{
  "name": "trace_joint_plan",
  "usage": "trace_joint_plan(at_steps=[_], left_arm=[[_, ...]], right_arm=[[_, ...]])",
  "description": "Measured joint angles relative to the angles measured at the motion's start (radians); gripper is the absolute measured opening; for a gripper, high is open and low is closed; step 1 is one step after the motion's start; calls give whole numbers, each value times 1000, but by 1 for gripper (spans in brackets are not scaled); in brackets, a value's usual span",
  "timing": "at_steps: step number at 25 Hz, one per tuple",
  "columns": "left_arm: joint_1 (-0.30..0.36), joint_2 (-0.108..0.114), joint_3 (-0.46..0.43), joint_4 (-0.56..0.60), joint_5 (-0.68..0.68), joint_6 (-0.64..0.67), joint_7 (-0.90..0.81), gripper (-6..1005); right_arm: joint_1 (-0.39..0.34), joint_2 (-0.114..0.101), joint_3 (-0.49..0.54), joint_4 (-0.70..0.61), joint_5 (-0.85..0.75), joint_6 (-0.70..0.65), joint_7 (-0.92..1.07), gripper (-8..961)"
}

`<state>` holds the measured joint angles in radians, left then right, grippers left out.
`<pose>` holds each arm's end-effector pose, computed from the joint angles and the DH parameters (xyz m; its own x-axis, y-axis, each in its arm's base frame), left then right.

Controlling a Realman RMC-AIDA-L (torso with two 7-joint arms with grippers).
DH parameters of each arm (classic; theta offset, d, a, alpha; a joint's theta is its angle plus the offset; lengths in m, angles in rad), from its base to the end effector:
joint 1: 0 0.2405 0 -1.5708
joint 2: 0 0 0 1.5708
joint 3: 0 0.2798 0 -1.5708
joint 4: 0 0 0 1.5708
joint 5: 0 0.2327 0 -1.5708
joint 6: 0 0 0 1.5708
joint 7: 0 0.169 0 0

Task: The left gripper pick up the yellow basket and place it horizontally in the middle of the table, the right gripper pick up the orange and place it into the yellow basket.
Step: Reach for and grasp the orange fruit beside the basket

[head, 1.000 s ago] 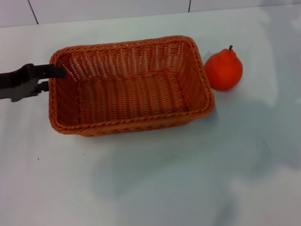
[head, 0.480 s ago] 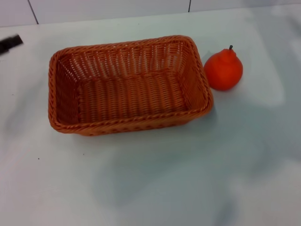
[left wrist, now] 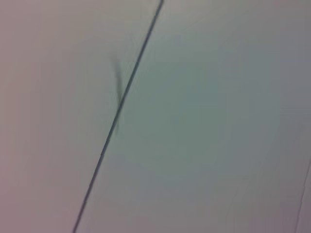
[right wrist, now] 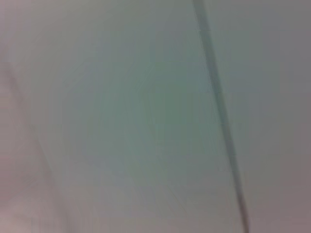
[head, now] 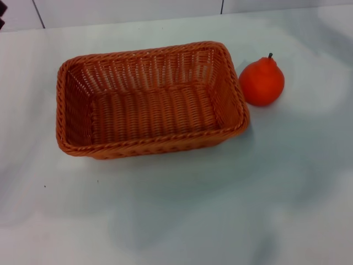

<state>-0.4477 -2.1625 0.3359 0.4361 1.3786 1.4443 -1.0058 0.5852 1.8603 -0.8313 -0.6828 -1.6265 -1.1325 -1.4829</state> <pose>-0.3222 0.3769 0.0254 0.3928 -0.0911 0.9151 0.7969 -0.4629 -0.3882 0.2868 0.4780 0.1033 -0.6671 0.3025 0.6808 0.6967 0.5768 0.4265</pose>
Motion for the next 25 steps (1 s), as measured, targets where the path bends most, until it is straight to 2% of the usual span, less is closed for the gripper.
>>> trace_joint_plan(at_steps=[5, 8, 11, 15, 20, 25], left_arm=[[-12, -1, 0, -96, -96, 47, 174, 632], [-17, -2, 0, -109, -100, 52, 181, 633], [-20, -2, 2, -119, -107, 54, 180, 633], [-23, -2, 4, -129, -109, 60, 180, 632], [-23, -2, 0, -148, -111, 71, 181, 632], [-23, -2, -1, -152, -112, 90, 183, 633]], right_arm=[[53, -6, 72, -174, -414, -197, 206, 946], [102, -7, 101, -202, -602, -283, 254, 946], [137, 2, 96, -207, -729, -309, 277, 947], [157, 34, 60, -208, -815, -306, 283, 946], [179, 95, 28, -206, -909, -248, 293, 946], [189, 146, 11, -200, -955, -189, 295, 947]])
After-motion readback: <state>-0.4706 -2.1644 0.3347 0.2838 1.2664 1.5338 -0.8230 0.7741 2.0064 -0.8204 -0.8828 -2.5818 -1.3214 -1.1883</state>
